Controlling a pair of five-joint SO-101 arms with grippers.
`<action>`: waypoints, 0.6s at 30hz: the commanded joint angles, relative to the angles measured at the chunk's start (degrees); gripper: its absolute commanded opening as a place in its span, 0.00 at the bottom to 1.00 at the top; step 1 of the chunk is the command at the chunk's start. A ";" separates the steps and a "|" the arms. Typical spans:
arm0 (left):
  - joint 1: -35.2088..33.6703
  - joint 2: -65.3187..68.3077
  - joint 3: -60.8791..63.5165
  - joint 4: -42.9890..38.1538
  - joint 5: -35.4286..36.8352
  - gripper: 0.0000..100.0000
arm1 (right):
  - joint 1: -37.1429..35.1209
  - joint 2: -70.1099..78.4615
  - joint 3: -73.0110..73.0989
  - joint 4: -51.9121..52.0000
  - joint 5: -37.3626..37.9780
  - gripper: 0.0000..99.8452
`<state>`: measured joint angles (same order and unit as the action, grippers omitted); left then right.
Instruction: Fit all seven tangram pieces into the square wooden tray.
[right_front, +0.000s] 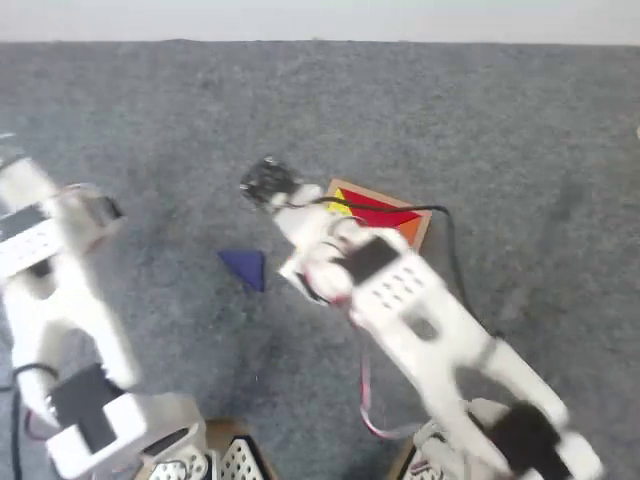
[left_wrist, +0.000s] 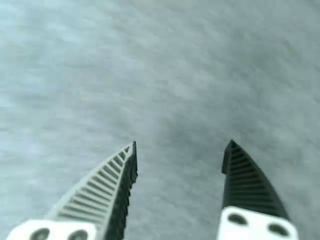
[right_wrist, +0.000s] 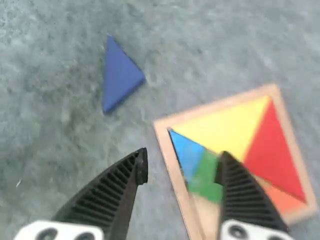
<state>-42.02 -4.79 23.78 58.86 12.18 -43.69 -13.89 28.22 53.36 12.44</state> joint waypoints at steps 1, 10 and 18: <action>-6.86 -2.64 -4.00 0.62 -2.90 0.28 | -2.68 9.63 -7.56 -4.35 1.49 0.27; -10.20 1.23 -0.75 -1.14 -3.25 0.28 | -12.35 25.19 -19.78 -8.84 1.32 0.27; -10.46 2.29 0.66 -1.85 -3.25 0.28 | -12.44 36.44 -28.22 -8.84 1.41 0.27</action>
<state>-53.01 -0.66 23.96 58.15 9.63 -57.23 21.63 4.66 45.36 13.23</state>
